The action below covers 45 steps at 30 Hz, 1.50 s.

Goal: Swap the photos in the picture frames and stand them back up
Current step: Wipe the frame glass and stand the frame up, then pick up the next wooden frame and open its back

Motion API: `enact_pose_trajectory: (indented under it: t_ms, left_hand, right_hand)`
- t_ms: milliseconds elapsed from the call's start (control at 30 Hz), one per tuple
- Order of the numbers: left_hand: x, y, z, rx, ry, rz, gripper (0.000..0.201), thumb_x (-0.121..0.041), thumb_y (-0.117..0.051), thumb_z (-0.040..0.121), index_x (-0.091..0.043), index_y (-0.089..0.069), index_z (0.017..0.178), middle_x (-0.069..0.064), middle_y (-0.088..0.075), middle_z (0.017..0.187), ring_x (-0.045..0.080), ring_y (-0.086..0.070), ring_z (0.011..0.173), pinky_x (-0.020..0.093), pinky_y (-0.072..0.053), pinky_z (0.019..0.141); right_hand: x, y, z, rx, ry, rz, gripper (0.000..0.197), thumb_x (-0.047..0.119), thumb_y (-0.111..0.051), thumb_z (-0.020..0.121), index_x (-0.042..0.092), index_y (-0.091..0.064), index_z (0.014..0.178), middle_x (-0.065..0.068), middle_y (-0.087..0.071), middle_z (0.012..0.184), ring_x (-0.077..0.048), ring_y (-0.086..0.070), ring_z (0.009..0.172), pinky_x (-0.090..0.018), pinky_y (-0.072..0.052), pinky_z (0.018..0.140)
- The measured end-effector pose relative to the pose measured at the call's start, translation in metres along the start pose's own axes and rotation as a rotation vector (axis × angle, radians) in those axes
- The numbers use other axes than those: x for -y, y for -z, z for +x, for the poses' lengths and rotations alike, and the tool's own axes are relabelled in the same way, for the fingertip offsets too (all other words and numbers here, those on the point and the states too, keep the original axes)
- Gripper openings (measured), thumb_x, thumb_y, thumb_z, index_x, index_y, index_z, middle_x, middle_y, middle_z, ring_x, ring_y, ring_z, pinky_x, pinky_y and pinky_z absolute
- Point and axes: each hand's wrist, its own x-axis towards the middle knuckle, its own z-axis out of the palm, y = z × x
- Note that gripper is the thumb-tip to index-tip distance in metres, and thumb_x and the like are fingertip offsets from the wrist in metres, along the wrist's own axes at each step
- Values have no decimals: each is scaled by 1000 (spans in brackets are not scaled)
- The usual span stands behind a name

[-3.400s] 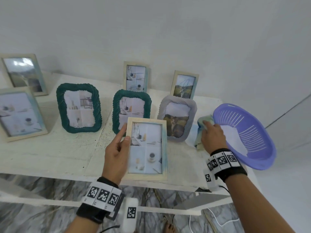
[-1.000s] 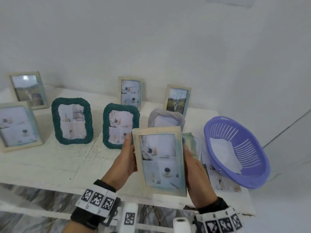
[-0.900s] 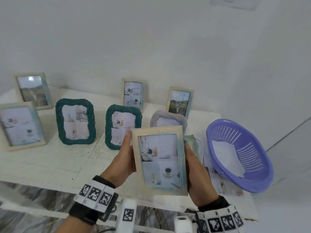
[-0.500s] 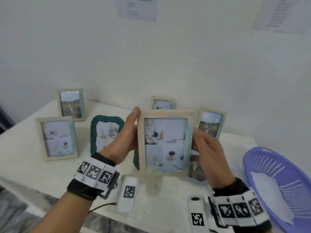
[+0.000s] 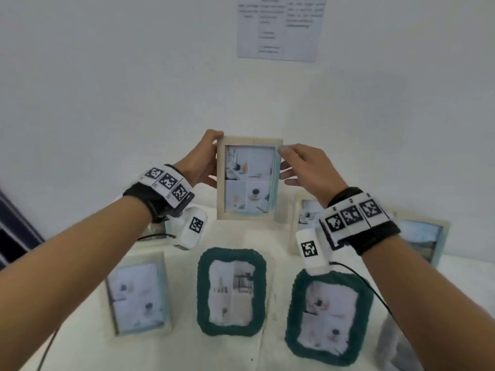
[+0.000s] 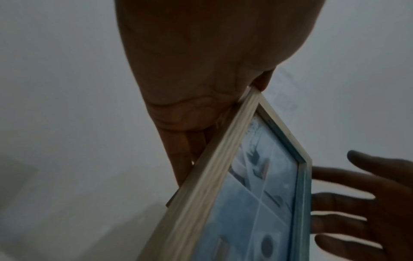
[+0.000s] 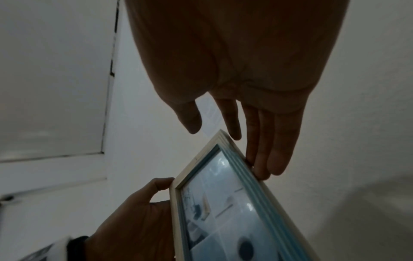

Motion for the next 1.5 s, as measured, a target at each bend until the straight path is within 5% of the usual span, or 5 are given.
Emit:
enact_pose_trajectory:
  t_ms: [267,967,1167,1300,1500]
  left_hand:
    - [67,34,82,160,238,-35,57,-50,-16,94,-12,-54,113,18,-58,99,29,-57,79,37,-49,73]
    - [156,63,131,181,379,35,46,-49,-34,86,-15,-57,106,5,-66,83,23,-58,80,41,-41,90]
    - [122,62,126,-22,106,290,28,-30,-45,99,-16,-63,117,5,-65,114,19,-60,101,34,-44,88]
    - [86,39,115,-166,-298,562,18,-23,-54,95,-20,-69,106,-6,-67,95,10,-60,89,20,-41,76]
    - [47,-52,112,117,-293,636,20,-24,-54,94,-16,-67,107,1,-72,90,10,-68,75,15,-49,60]
  right_hand:
    - [-43,-41,67,212,-252,-145,60,56,-51,91,22,-41,139,-13,-67,100,-23,-71,86,-38,-58,84]
    - [-98,-86,99,465,-427,-330,52,60,-43,93,23,-44,130,-12,-66,105,-22,-70,88,-39,-57,85]
    - [-89,-65,92,434,-421,-355,57,58,-45,93,24,-40,139,-11,-64,113,-22,-69,90,-34,-57,82]
    - [-73,-28,87,304,-350,-332,43,51,-51,94,20,-57,122,-7,-67,105,-21,-70,87,-35,-58,81]
    - [-80,49,75,52,-462,-417,35,40,-54,96,9,-63,109,-9,-70,95,-23,-71,81,-36,-59,76]
